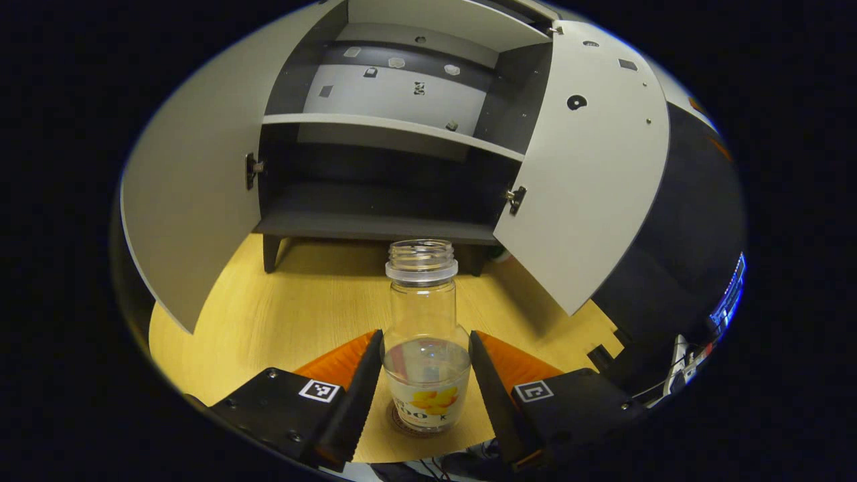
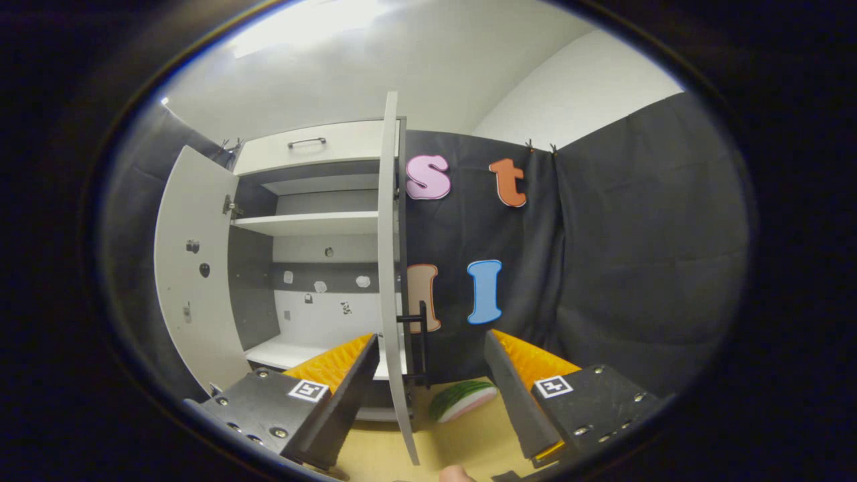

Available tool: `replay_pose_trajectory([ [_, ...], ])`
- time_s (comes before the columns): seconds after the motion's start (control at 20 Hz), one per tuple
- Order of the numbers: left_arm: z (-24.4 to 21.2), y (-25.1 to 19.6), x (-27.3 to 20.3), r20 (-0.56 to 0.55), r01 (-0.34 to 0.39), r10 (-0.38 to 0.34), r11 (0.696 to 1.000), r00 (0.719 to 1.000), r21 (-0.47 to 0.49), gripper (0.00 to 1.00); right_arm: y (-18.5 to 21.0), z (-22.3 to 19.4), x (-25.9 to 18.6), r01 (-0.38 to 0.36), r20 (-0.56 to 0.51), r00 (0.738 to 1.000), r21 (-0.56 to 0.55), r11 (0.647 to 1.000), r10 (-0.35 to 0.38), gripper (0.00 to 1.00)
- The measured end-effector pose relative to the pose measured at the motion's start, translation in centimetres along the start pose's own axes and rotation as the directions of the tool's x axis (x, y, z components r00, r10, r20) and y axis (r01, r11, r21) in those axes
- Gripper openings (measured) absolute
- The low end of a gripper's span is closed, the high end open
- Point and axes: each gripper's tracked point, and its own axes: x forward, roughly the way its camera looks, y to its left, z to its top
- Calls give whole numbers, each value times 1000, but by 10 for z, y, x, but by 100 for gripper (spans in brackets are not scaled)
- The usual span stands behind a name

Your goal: Grasp the bottle in the cabinet with the left hand and place it on the coaster, then close the right door with the right hand and the left door with the left hand.

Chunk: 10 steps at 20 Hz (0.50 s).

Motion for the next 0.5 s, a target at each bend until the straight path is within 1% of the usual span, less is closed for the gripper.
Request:
replay_pose_trajectory([
  [0.2,-16,1,15,6,-28,28,999,1000,16,80,-10,1,-8,16,-6,1000,-11,1000,-16,96],
  [0.25,-20,0,19,7,-28,27,1000,1000,14,80,-13,1,-11,23,-7,1000,-14,1000,-23,94],
  [0.3,-23,0,22,4,-30,30,1000,1000,10,80,-16,2,-13,29,-7,1000,-18,999,-30,96],
  [0.4,-32,3,29,-7,-57,57,998,998,25,80,-22,3,-17,44,-6,999,-27,999,-44,96],
  [0.45,-35,4,32,-9,-66,66,997,998,34,82,-24,5,-19,51,-3,999,-31,998,-52,93],
  [0.5,-39,6,34,-14,-76,77,996,997,42,80,-26,7,-20,57,1,998,-34,998,-57,96],
])
